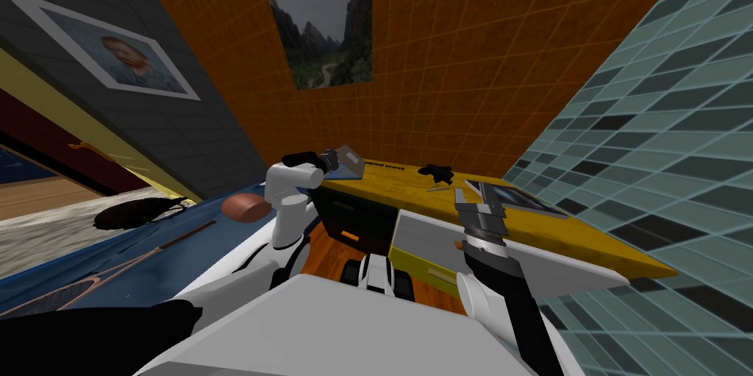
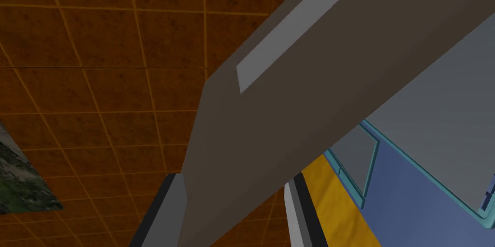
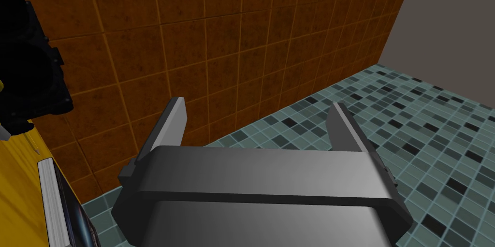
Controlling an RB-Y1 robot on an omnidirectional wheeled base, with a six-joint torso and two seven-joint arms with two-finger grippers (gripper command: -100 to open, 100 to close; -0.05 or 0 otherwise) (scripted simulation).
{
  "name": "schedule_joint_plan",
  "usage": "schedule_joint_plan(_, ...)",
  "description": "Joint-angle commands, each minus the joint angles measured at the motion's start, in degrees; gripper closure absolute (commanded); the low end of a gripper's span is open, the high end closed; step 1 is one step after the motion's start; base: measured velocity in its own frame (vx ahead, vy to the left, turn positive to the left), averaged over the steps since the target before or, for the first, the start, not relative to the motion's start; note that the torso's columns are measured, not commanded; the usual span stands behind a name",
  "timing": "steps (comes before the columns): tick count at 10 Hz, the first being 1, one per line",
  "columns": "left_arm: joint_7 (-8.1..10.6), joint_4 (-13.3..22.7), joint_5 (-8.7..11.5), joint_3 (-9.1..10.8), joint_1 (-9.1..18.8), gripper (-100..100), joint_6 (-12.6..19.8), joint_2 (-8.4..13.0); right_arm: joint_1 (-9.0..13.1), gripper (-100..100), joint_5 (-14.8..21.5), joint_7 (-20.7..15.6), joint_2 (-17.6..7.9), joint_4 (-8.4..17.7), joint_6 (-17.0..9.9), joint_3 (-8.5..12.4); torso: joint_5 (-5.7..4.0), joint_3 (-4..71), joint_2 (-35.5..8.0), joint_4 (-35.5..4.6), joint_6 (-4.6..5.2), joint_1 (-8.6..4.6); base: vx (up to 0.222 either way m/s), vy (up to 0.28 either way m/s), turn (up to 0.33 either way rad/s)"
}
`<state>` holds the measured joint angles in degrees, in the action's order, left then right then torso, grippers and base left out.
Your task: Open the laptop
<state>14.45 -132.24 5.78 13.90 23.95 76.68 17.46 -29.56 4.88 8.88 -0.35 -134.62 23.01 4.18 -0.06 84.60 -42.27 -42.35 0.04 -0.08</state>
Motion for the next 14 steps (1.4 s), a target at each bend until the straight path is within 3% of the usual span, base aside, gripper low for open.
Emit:
schedule_joint_plan(1,2.82,1.41,1.30,1.40,0.15,100,-0.30,-2.53,0.00,0,0.00,0.00,0.00,0.00,0.00,0.00,0.01,-0.01,0.00,0.03,0.01,-0.03,-0.002,0.066,0.021)
schedule_joint_plan(2,2.06,0.89,0.74,0.92,-0.10,100,-0.17,-2.05,0.00,0,0.00,0.00,0.00,0.00,0.00,0.00,0.00,-0.01,0.00,0.02,0.03,-0.02,-0.003,0.031,0.000)
schedule_joint_plan(4,4.90,3.28,2.45,2.19,-0.80,100,-1.76,-5.26,0.00,0,0.00,0.00,0.00,0.00,0.00,0.00,0.04,-0.05,-0.05,0.04,-0.02,0.05,0.000,0.063,0.036)
schedule_joint_plan(5,4.40,1.29,2.31,2.28,0.19,-100,1.05,-3.96,0.00,0,0.00,0.00,0.00,0.00,0.00,0.00,0.09,0.00,0.01,0.07,-0.01,0.15,0.013,0.031,-0.009)
schedule_joint_plan(14,6.38,-7.08,3.55,4.04,3.90,-100,13.61,-1.43,0.00,0,0.00,0.00,0.01,0.00,0.00,-0.01,0.02,-0.21,-0.28,-0.14,-0.03,0.02,0.027,0.006,-0.021)
